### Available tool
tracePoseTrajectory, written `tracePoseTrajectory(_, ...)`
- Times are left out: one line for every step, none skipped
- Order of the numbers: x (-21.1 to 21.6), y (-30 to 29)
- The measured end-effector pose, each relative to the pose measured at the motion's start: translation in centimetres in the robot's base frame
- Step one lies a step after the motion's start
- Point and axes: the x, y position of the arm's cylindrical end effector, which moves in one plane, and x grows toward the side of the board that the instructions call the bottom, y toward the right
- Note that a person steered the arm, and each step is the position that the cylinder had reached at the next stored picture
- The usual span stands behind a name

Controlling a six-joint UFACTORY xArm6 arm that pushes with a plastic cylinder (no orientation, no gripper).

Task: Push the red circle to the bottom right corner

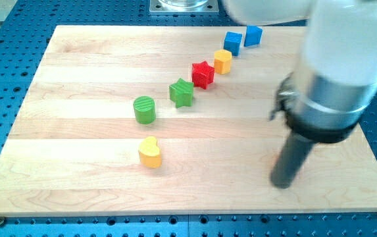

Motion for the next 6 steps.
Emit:
tracePoseTrajectory(1.2, -6.4)
tracePoseTrajectory(-5.8, -0.4)
tracePoseTrajectory(-5.8, 1.0)
tracePoseTrajectory(-3.2, 6.2)
tracePoseTrajectory(-4.7, 3.4)
tracePoseTrajectory(-6.0, 11.5)
